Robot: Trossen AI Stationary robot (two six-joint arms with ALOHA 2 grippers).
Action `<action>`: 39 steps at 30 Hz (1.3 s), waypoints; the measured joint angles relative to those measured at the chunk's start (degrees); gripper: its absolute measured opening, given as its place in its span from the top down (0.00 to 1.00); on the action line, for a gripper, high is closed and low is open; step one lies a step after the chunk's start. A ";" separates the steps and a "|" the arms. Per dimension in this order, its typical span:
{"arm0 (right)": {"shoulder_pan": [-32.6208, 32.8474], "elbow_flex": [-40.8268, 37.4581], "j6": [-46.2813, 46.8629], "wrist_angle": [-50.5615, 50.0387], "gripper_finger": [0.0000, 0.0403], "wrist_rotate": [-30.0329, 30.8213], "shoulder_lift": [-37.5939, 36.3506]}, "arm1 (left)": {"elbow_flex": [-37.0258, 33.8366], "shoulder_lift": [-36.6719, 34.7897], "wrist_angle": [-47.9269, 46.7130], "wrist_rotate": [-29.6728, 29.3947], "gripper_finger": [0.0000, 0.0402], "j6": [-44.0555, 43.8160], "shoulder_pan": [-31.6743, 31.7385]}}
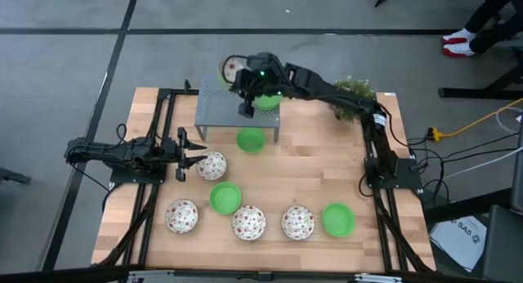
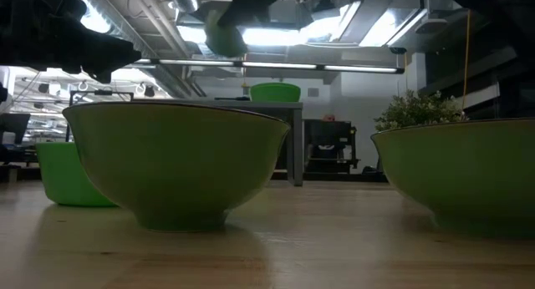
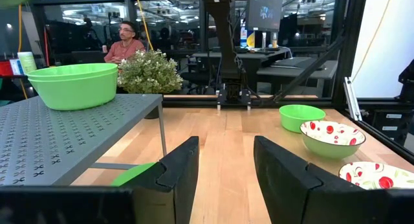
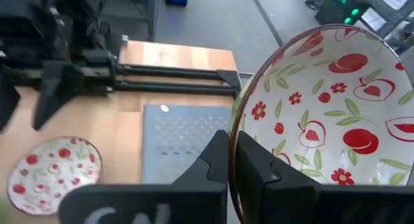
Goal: Pick & Place Mini bowls
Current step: Put the white patterned bowl on the shelf
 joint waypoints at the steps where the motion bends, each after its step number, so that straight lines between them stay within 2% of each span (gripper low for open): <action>1: -0.45 -0.04 -0.80 -0.12 0.97 -0.80 0.19 | 0.01 0.00 0.00 0.01 0.64 0.00 0.00; 8: -1.60 -0.08 -5.66 -0.02 0.97 -4.89 3.90 | -0.01 0.00 0.01 0.00 0.64 0.00 0.01; 16: -1.58 -0.15 -9.08 -1.81 0.97 -4.95 10.46 | 0.00 0.00 0.00 0.01 0.64 0.00 0.01; 26: -1.58 -0.15 -11.48 -1.36 0.96 -4.68 11.58 | 0.00 0.00 0.00 0.00 0.64 0.00 -0.01; 35: -1.18 -0.15 -11.69 -1.18 0.85 -4.73 11.65 | 0.00 0.00 0.00 0.00 0.64 0.00 0.00; 39: -0.85 -0.15 -11.68 -0.87 0.82 -2.88 11.65 | -0.01 0.00 0.00 0.00 0.64 0.00 -0.01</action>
